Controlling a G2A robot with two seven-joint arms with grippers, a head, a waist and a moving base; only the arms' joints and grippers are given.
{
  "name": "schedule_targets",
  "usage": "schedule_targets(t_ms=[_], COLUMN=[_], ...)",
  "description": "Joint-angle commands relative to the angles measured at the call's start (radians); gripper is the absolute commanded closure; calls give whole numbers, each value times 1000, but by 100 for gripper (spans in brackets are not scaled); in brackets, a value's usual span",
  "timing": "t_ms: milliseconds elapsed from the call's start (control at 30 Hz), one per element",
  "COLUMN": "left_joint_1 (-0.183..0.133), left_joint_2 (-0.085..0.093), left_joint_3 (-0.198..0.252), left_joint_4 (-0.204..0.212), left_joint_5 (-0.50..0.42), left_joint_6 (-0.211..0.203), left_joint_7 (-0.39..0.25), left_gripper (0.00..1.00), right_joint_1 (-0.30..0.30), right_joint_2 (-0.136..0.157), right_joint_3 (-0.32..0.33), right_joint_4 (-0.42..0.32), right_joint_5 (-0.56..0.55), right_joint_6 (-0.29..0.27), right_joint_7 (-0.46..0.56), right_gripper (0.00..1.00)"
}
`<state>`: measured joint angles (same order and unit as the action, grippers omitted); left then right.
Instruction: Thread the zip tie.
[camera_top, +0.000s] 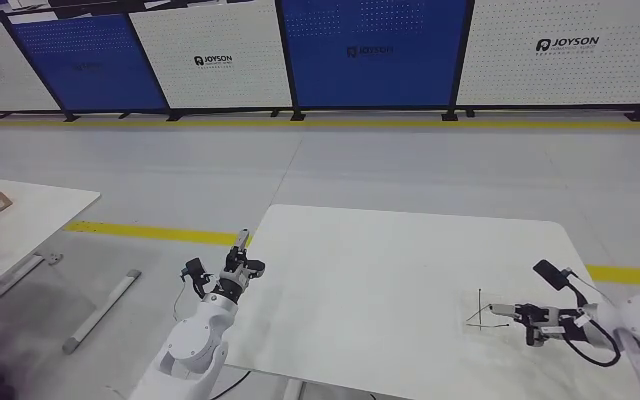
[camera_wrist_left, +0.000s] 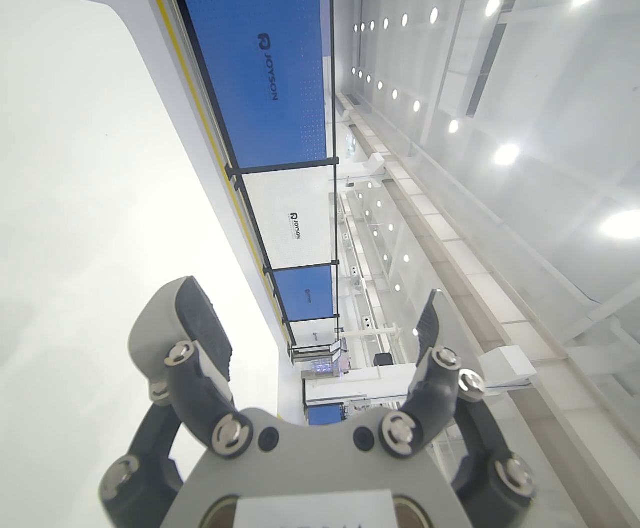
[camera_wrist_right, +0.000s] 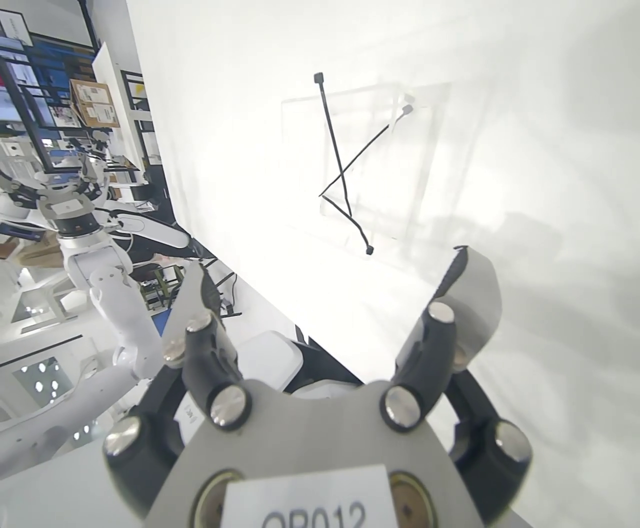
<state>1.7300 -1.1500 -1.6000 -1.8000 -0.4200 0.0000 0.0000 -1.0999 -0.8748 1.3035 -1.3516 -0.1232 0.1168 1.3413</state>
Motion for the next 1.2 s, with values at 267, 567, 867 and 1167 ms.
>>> schedule_targets(t_ms=[267,567,867,1167], left_joint_1=[0,0,0,0], left_joint_2=[0,0,0,0], left_joint_3=[0,0,0,0], left_joint_4=[0,0,0,0], left_joint_5=[0,0,0,0], left_joint_6=[0,0,0,0], left_joint_7=[0,0,0,0], left_gripper=[0,0,0,0], right_joint_1=[8,45,70,84], right_joint_2=[7,2,-2,-1], right_joint_3=[-9,-51,-86,-98], right_joint_4=[20,62,68,79], right_joint_5=[-15,-32,-50,-49], right_joint_6=[22,57,97,107], right_joint_7=[22,18,5,0], right_gripper=[61,67,76,78])
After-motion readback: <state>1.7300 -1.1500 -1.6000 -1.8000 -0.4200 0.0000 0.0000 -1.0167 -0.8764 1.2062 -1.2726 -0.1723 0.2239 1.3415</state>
